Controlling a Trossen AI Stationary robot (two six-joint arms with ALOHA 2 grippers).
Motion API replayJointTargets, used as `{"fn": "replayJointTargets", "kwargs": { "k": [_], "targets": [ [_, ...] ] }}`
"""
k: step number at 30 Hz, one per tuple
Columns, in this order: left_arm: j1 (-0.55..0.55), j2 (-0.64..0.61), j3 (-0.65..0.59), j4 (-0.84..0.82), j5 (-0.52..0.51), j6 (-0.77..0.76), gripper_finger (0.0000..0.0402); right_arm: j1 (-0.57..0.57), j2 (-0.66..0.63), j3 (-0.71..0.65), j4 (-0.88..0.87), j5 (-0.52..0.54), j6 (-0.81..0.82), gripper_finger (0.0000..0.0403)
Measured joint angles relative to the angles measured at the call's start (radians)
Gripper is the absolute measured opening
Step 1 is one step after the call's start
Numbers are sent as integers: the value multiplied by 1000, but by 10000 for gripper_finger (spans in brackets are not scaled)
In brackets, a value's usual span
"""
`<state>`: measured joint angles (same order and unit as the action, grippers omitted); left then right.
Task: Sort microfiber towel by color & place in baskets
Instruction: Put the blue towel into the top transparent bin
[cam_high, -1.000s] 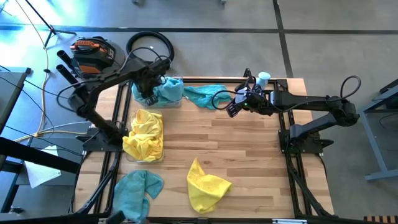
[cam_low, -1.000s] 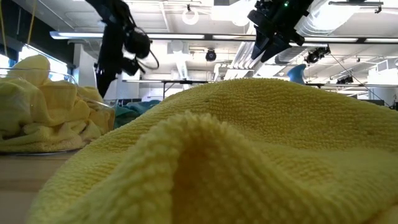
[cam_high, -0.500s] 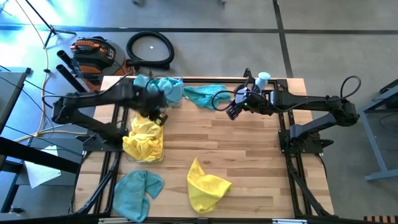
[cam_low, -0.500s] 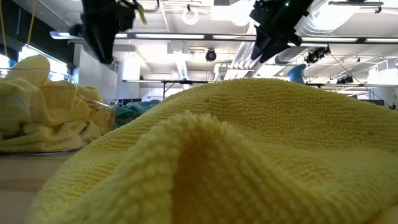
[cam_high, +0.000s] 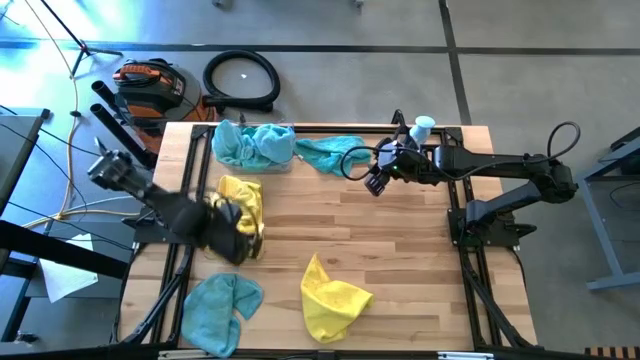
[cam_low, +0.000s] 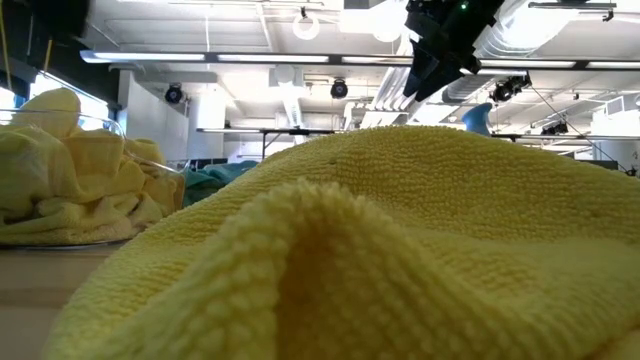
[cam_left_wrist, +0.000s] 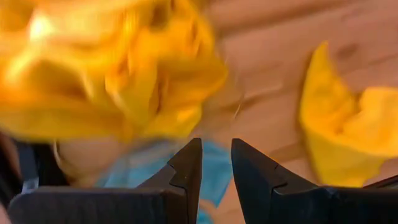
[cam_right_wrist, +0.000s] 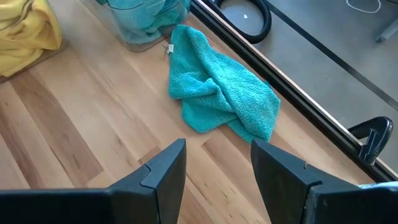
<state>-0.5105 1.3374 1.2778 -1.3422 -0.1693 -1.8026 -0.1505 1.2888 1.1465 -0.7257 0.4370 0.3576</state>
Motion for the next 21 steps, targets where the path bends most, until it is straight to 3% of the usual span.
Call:
{"fn": "replayJointTargets", "kwargs": {
  "k": [10, 21],
  "targets": [
    [-202, 165, -1, 4, 155, -241, 83, 0, 0, 0, 0, 0, 0, 179],
    [-328, 288, -40, 66, 338, -417, 177, 0, 0, 0, 0, 0, 0, 179]
  ]
}}
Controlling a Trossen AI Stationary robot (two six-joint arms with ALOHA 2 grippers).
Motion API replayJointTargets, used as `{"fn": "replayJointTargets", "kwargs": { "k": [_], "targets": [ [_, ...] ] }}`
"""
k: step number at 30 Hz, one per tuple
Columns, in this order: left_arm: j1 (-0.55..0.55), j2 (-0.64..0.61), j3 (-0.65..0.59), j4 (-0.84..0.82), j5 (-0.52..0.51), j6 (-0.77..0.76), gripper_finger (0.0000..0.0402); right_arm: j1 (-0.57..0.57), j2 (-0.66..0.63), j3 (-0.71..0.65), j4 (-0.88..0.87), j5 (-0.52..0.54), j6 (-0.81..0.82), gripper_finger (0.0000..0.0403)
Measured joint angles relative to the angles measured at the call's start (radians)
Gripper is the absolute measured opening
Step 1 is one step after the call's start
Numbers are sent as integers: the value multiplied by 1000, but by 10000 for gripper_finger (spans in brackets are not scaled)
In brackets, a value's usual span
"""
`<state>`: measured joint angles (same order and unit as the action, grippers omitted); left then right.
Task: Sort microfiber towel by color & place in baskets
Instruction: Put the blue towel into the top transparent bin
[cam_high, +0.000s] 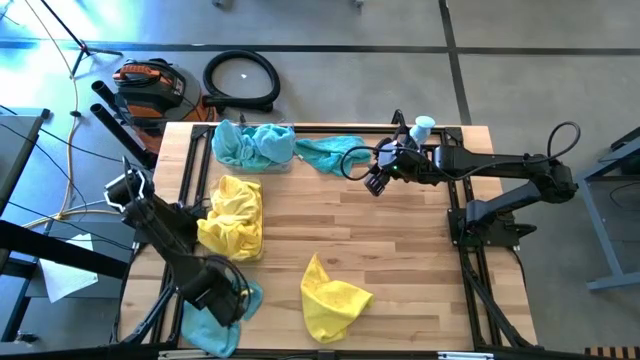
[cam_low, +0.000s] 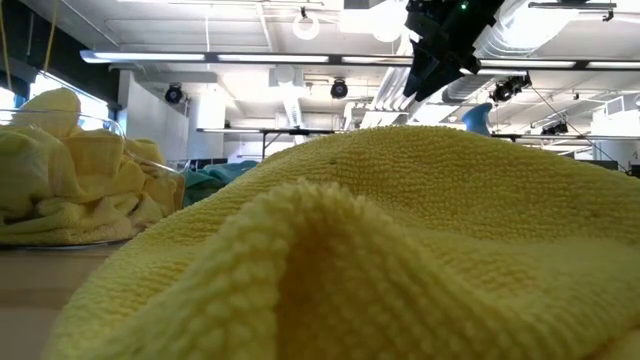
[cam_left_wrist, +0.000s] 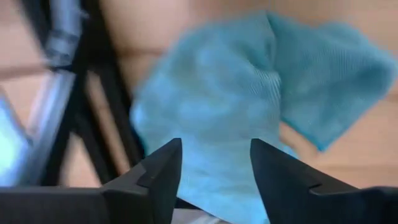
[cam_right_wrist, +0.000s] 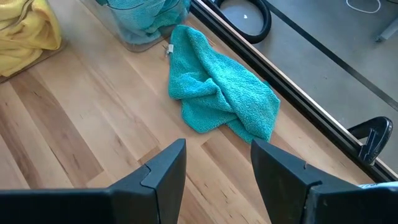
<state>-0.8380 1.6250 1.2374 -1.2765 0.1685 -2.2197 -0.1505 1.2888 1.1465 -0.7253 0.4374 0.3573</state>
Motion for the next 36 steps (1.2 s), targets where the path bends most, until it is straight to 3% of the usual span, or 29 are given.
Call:
{"fn": "replayJointTargets", "kwargs": {
  "k": [7, 10, 14, 17, 20, 23, 29, 36],
  "targets": [
    [-38, 42, -166, 350, 27, -66, 209, 0, 0, 0, 1, 0, 0, 179],
    [-50, 72, -228, 409, 93, -81, 209, 0, 0, 0, 1, 1, -3, 179],
    [-54, 104, -278, 503, 103, -39, 205, 0, 0, 0, 1, 2, -26, 179],
    [-41, 113, -286, 551, 107, 10, 168, 0, 0, 0, 1, 3, -26, 179],
    [-25, 113, -286, 569, 83, 47, 89, 0, 0, 0, 1, 3, -26, 179],
    [-4, 107, -282, 579, 22, 106, 16, 0, 0, 0, 1, 12, -26, 179],
    [82, 59, -206, 554, -118, 397, 4, 0, 0, 0, 1, 22, -29, 179],
    [183, -101, -44, 309, -380, 687, 1, 0, 0, 0, 1, 22, -26, 179]
  ]
}}
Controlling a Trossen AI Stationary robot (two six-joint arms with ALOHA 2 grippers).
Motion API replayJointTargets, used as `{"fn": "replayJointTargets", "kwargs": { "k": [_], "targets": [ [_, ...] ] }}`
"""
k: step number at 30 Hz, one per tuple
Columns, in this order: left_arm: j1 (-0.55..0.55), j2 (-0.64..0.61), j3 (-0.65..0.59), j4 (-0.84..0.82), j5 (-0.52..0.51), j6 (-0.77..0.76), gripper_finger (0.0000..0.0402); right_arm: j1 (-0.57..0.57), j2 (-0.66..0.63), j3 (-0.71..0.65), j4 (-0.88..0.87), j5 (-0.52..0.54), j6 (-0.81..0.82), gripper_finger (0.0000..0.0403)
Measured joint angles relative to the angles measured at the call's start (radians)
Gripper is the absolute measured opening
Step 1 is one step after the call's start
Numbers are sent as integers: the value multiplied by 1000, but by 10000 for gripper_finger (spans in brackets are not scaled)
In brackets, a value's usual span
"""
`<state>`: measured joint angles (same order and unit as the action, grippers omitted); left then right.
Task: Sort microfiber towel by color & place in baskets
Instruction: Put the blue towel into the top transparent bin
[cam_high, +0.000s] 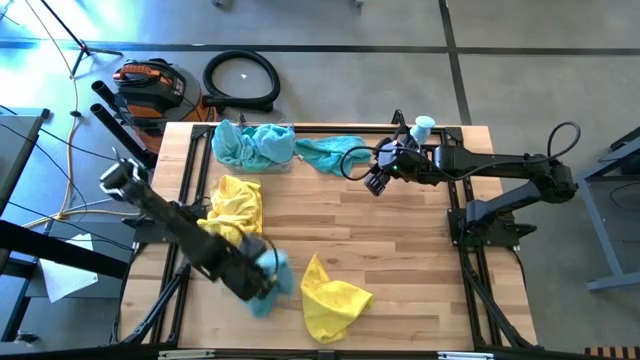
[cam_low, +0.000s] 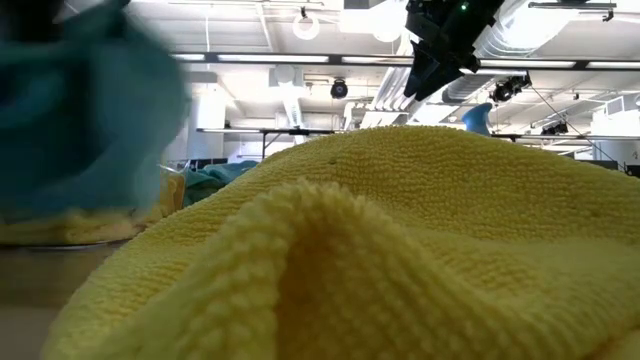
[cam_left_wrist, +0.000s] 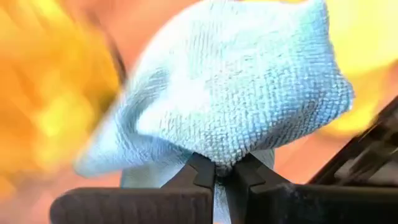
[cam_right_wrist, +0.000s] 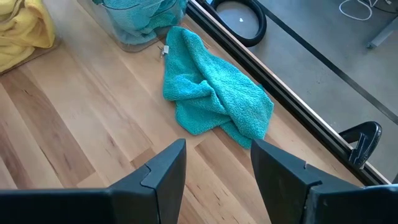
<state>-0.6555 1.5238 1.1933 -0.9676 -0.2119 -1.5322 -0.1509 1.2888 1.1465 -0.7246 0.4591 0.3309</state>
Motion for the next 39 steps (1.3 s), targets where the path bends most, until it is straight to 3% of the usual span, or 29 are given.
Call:
{"fn": "replayJointTargets", "kwargs": {
  "k": [6, 12, 21, 26, 29, 31, 35, 39],
  "targets": [
    [132, -172, 102, -137, -311, 267, 1, 0, 0, 0, 4, 0, 9, 179],
    [429, -289, 133, -181, -388, 622, 1, 0, 0, 0, 4, 7, 27, 179],
    [1029, -331, 139, -168, -389, 1173, 0, 0, 0, 0, 11, 61, 123, 179],
    [1277, -316, 92, 61, -329, 1488, 0, 0, 0, 0, 11, 113, 192, 179],
    [1388, -297, 65, 153, -193, 1604, 0, 0, 0, 0, 11, 142, 228, 179],
    [1445, -278, 42, 111, -129, 1612, 0, 0, 0, 0, 11, 155, 256, 179],
    [1513, -229, -17, -76, -75, 1560, 0, -3, 0, 0, 11, 178, 306, 179],
    [1528, -157, -86, -35, -35, 1593, 0, -22, 0, 0, 11, 189, 344, 179]
  ]
}}
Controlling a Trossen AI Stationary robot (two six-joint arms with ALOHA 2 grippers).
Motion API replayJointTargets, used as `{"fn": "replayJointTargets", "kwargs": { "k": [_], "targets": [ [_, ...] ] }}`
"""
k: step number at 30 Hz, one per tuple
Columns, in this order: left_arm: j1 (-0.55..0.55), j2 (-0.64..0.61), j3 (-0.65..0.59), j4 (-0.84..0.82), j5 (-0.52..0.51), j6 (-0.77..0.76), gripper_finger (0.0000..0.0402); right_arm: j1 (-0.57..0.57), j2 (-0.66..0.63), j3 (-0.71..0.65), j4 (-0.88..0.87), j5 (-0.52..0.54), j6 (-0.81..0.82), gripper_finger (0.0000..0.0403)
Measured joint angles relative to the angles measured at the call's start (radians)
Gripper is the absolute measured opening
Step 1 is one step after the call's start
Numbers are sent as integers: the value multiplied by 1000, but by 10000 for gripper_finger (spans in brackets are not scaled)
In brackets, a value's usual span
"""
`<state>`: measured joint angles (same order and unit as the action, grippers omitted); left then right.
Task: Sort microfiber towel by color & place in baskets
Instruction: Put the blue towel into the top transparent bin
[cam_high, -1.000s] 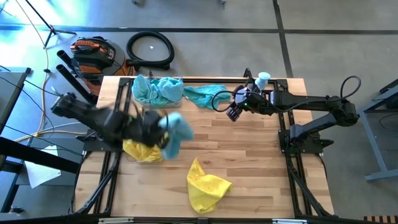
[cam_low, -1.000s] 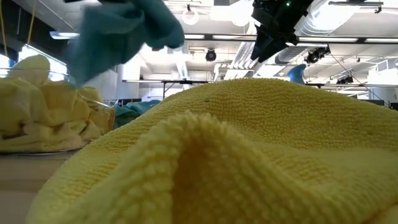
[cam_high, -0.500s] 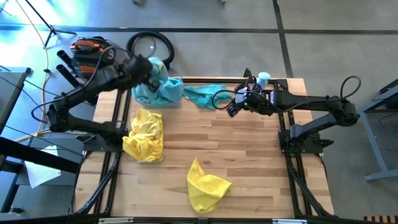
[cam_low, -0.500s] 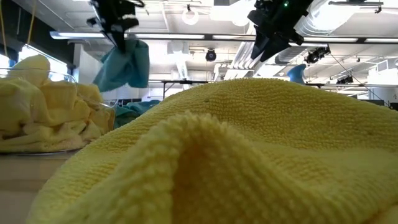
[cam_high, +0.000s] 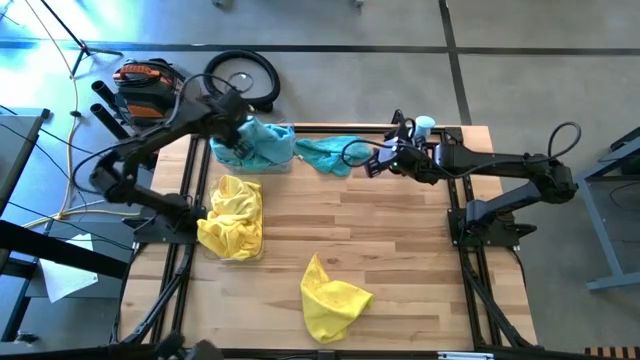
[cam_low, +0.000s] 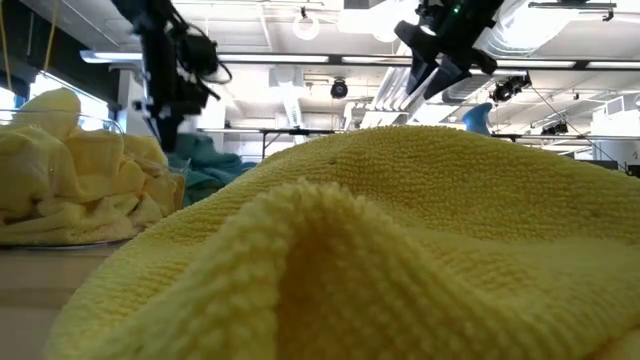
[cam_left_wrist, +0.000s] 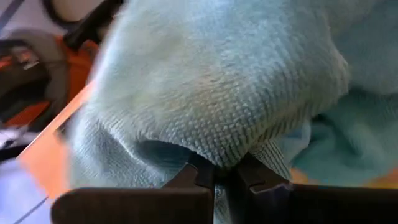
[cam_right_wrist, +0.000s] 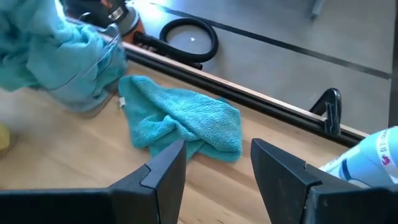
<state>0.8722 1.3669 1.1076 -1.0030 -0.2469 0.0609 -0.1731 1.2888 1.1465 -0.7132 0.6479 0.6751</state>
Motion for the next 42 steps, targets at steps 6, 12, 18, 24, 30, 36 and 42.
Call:
{"fn": "replayJointTargets", "kwargs": {
  "k": [6, 12, 18, 24, 30, 36, 42],
  "targets": [
    [6, 188, -19, 86, 12, -6, 0, -29, 0, 0, 0, 2, 58, 179],
    [19, 345, -14, 98, 52, -30, 9, -30, 0, 0, 0, 3, 62, 179],
    [19, 394, -15, 136, 77, -49, 42, -30, 0, 0, 0, 3, 77, 179],
    [22, 373, -15, 145, 69, -53, 90, -30, 0, 0, 0, 3, 84, 179],
    [23, 306, 37, 80, 38, -83, 115, -30, 0, 0, -1, 4, 76, 179],
    [22, 195, 103, 3, 35, -166, 115, -37, 0, 0, -11, 4, 18, 179],
    [14, 58, 126, -20, 38, -273, 115, -76, 0, 0, -16, 5, -53, 179]
  ]
}}
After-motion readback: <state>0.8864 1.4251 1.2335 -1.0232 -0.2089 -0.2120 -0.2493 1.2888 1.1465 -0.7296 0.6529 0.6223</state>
